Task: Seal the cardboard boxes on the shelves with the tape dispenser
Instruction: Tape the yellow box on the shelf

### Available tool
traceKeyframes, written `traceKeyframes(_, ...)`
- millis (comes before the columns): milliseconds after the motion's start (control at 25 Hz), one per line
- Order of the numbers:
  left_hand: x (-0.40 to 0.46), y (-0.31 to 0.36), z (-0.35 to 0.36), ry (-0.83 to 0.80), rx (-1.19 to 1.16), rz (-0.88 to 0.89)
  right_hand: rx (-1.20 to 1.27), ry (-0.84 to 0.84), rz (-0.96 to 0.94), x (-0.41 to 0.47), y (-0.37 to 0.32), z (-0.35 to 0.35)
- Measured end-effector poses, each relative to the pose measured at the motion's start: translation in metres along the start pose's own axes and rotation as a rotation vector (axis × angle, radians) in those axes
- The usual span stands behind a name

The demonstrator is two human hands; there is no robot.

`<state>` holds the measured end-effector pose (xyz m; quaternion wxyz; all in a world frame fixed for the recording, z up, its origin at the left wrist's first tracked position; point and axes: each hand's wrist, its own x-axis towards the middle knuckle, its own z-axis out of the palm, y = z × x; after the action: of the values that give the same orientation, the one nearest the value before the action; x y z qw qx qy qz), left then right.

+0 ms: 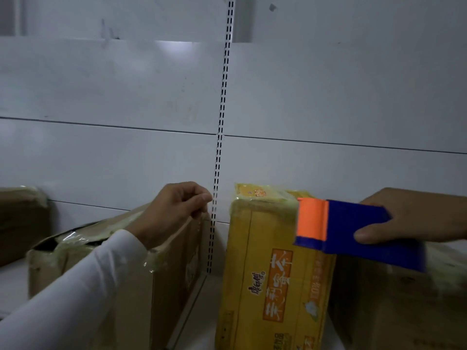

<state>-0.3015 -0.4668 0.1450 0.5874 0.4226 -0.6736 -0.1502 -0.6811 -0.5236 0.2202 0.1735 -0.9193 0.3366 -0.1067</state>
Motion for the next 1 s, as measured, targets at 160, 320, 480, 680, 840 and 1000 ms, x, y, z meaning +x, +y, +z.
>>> traceKeyframes(160, 0.011, -0.002, 0.007, 0.03, 0.019, -0.05, 0.031, 0.052, 0.166, -0.009, 0.027, -0.035)
traceKeyframes(320, 0.023, -0.013, 0.014, 0.038, 0.085, -0.09, 0.039, -0.012, 0.212, -0.001, 0.032, -0.05)
traceKeyframes(480, 0.032, -0.029, 0.022, 0.027, 0.121, -0.173, 0.031, -0.048, 0.22, 0.012, 0.028, -0.049)
traceKeyframes(680, 0.041, -0.036, 0.023, -0.008, 0.157, -0.386, 0.003, -0.011, 0.207, 0.023, 0.036, -0.04)
traceKeyframes(840, 0.036, -0.04, 0.025, 0.215, 0.365, -0.144, 0.017, 0.011, 0.227, 0.023, 0.043, -0.04)
traceKeyframes(1000, 0.043, -0.026, 0.05, 0.033, 0.578, 0.259, 0.042, 0.019, 0.232, 0.023, 0.041, -0.039)
